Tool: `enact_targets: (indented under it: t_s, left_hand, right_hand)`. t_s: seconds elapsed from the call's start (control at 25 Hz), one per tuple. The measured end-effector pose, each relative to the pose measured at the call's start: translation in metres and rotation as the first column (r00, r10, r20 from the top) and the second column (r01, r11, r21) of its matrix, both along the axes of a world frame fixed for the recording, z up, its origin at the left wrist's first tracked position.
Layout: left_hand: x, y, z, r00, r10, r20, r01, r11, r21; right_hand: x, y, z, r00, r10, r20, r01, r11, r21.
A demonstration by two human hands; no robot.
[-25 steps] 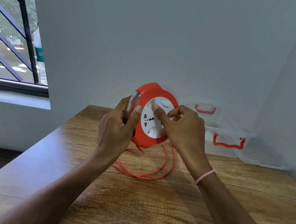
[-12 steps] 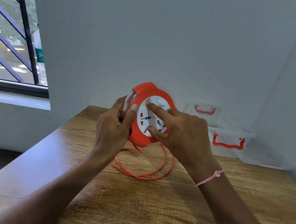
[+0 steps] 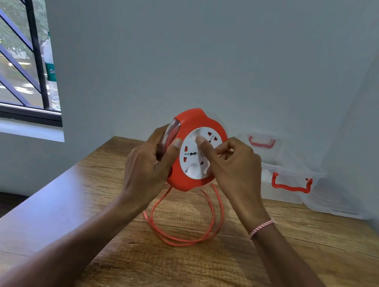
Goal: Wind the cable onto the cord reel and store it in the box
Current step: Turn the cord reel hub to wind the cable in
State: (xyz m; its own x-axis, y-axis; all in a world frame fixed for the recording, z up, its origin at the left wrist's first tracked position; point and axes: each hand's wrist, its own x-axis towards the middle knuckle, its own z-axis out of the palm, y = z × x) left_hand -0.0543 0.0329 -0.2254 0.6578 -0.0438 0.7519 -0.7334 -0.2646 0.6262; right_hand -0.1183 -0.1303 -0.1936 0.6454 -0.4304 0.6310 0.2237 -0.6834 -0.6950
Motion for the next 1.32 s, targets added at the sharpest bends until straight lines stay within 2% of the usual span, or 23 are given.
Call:
enact_targets:
  t_s: [0.04, 0.12, 0.2, 0.28, 0.44, 0.48, 0.56, 0.64, 0.68, 0.76, 0.8, 0.84, 0.92, 0.96, 1.0, 1.08, 1.16, 1.32]
  left_hand:
    - [0.000, 0.001, 0.000, 1.000, 0.004, -0.007, -0.004, 1.000, -0.007]
    - [0.003, 0.003, 0.000, 1.000, 0.011, -0.013, -0.012, 1.000, -0.027]
    - [0.005, 0.005, 0.000, 0.999, 0.002, -0.033, -0.004, 0.998, -0.060]
    - [0.007, 0.006, 0.000, 0.999, -0.028, -0.042, 0.025, 0.997, -0.078]
    - [0.004, 0.004, -0.001, 1.000, -0.028, 0.000, 0.028, 0.999, -0.039]
    - [0.004, 0.003, -0.001, 1.000, -0.022, 0.007, 0.022, 0.999, -0.029]
    - [0.005, 0.001, -0.003, 1.000, 0.003, 0.031, -0.002, 1.000, -0.007]
    - [0.005, 0.000, -0.003, 0.999, 0.015, 0.045, -0.015, 1.000, 0.010]
    - [0.004, -0.001, -0.004, 0.999, 0.015, 0.046, -0.015, 1.000, 0.013]
    - [0.004, -0.002, -0.004, 0.999, 0.015, 0.047, -0.016, 1.000, 0.018]
    - [0.004, -0.002, -0.004, 0.999, 0.014, 0.043, -0.015, 1.000, 0.018]
    - [0.005, -0.002, -0.005, 0.999, 0.010, 0.033, -0.010, 1.000, 0.013]
    - [0.005, -0.001, -0.004, 1.000, -0.002, 0.001, 0.002, 1.000, -0.018]
    - [0.006, 0.001, -0.003, 1.000, -0.003, -0.010, 0.002, 0.999, -0.034]
    - [0.007, 0.002, -0.003, 1.000, 0.000, -0.015, -0.001, 0.999, -0.049]
    - [0.007, 0.004, -0.001, 1.000, -0.010, -0.027, 0.008, 0.997, -0.073]
    - [0.006, 0.004, 0.000, 0.999, -0.032, -0.038, 0.029, 0.997, -0.078]
    - [0.004, 0.003, 0.000, 0.999, -0.043, -0.030, 0.042, 0.998, -0.041]
  right_hand:
    - [-0.001, -0.004, -0.001, 0.995, -0.060, 0.084, 0.076, 0.976, -0.202]
    - [-0.005, -0.012, 0.001, 0.981, -0.023, 0.194, 0.125, 0.838, -0.531]
    - [-0.007, -0.017, 0.003, 0.992, 0.029, 0.123, 0.071, 0.676, -0.734]
    - [-0.009, -0.017, 0.003, 0.998, 0.011, 0.064, 0.046, 0.575, -0.817]
    - [-0.009, -0.010, 0.003, 0.985, -0.017, 0.172, 0.151, 0.562, -0.813]
    - [-0.009, -0.007, 0.002, 0.980, -0.027, 0.195, 0.173, 0.593, -0.787]
    - [-0.007, 0.001, 0.001, 0.984, -0.067, 0.164, 0.157, 0.755, -0.637]
    - [-0.003, 0.010, 0.000, 0.995, -0.073, 0.063, 0.088, 0.948, -0.305]
    - [0.000, 0.013, 0.001, 1.000, -0.022, 0.009, 0.022, 0.997, -0.077]
    - [0.004, 0.014, 0.002, 0.990, 0.130, -0.045, -0.109, 0.942, 0.319]
    - [0.005, 0.014, 0.001, 0.985, 0.166, -0.056, -0.132, 0.915, 0.382]
    - [0.004, 0.012, 0.001, 0.987, 0.148, -0.060, -0.119, 0.934, 0.338]
    - [0.000, 0.005, -0.001, 1.000, -0.003, 0.002, 0.003, 1.000, 0.000]
    - [-0.003, -0.001, -0.001, 0.996, -0.052, 0.078, 0.068, 0.975, -0.213]
    - [-0.006, -0.006, 0.001, 0.988, -0.049, 0.143, 0.104, 0.910, -0.401]
    - [-0.011, -0.015, 0.004, 0.990, 0.019, 0.140, 0.079, 0.745, -0.663]
    - [-0.013, -0.016, 0.005, 0.996, 0.010, 0.084, 0.059, 0.630, -0.775]
    - [-0.014, -0.010, 0.006, 0.991, -0.018, 0.134, 0.123, 0.536, -0.835]
